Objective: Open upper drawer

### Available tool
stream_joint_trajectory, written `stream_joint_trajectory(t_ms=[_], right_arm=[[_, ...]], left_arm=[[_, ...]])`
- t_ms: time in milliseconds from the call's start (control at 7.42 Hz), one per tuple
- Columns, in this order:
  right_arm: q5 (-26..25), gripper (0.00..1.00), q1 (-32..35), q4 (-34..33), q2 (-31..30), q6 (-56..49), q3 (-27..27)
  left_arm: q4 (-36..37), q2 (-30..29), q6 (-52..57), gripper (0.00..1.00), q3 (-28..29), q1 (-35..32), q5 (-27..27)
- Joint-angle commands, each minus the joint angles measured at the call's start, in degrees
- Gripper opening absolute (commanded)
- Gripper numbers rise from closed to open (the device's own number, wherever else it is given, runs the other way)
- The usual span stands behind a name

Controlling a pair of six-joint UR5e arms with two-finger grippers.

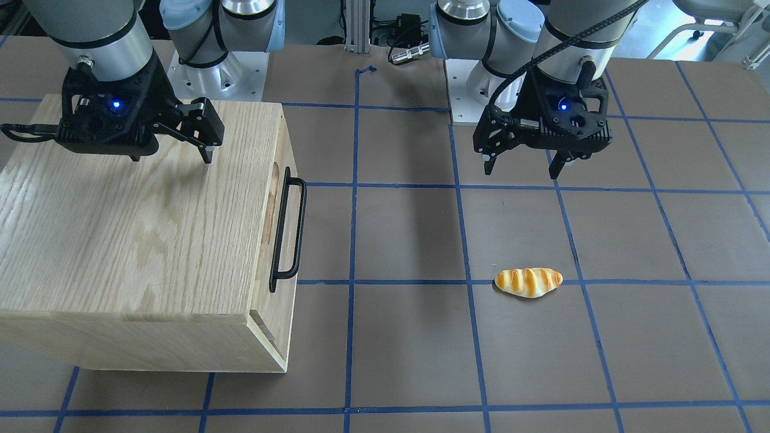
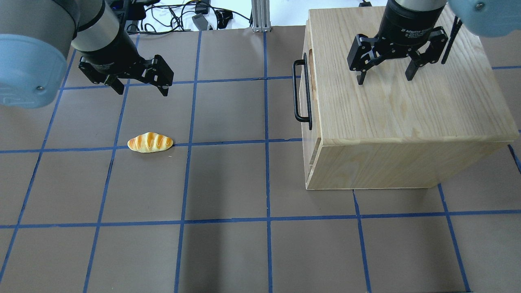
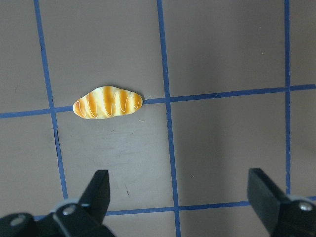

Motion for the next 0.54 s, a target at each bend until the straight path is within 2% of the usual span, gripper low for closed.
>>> stream_joint_trajectory(t_ms=[0,270,404], right_arm=[[0.00,1.00,0.02,0.00,0.00,-0.03,-0.02],[0.00,1.00,0.02,0.00,0.00,0.06,-0.02],[0.00,1.00,0.02,0.00,0.00,0.06,-0.02]], left_arm=[[0.23,-0.06,0.02,1.00,-0.18,0.09,-0.31],[0.06,-0.67,-1.11,1.00,-0.44,-0.17,-0.84],[-0.03,-1.02,-2.69,1.00,-0.36,-0.17,-3.88]])
